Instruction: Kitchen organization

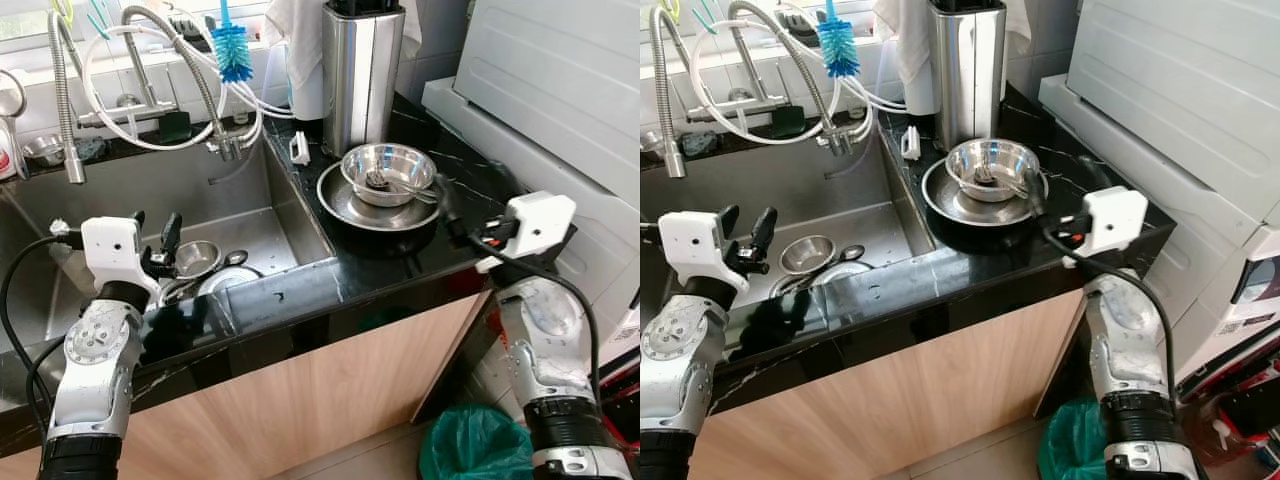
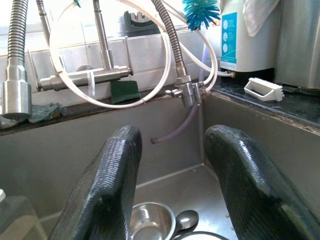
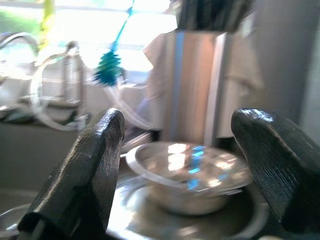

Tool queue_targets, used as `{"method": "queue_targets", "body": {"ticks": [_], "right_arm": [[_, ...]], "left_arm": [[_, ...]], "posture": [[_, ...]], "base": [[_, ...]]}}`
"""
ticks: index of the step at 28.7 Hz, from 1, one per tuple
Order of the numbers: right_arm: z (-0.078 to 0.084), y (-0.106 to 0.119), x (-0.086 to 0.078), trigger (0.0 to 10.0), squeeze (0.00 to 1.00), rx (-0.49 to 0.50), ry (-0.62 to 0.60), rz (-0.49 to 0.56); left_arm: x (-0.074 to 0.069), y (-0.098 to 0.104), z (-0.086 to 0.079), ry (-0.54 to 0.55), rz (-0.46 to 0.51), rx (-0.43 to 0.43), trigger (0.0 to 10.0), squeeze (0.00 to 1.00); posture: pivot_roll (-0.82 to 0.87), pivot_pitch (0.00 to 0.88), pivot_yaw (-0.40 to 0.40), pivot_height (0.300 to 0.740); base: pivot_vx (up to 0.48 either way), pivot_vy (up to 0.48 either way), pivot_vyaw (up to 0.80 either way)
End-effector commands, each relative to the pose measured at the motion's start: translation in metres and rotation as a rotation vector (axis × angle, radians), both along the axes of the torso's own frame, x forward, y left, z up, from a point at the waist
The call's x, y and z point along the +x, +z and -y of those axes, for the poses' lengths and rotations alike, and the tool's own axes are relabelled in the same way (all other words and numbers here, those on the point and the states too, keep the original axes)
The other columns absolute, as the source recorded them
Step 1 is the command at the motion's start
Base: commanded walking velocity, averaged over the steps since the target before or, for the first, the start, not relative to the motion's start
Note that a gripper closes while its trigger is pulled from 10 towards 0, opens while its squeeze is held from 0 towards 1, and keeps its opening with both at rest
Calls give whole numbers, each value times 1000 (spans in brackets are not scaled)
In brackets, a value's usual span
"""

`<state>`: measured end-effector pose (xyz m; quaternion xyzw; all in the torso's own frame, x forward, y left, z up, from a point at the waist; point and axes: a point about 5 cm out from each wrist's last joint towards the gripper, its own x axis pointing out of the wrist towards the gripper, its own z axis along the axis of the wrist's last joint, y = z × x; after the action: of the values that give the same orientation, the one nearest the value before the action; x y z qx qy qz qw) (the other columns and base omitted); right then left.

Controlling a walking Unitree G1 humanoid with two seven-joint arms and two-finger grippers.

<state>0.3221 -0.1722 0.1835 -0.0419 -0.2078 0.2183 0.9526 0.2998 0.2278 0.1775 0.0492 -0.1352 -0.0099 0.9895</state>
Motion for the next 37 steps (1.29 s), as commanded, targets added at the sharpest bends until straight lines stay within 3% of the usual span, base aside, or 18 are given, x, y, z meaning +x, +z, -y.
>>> {"method": "queue_targets", "body": {"ticks": [1,37], "right_arm": [[-13,-2,-5,10000,0,-10,88,-14],[2,-15,-2,10000,0,-7,-3,-77]], "left_arm": [[0,5,-3,10,17,0,10000,0],[-1,4,0,-4,5,0,10000,0]], "posture": [[34,20,35,740],[34,43,37,740]], "base": [[0,0,0],[0,0,0]]}}
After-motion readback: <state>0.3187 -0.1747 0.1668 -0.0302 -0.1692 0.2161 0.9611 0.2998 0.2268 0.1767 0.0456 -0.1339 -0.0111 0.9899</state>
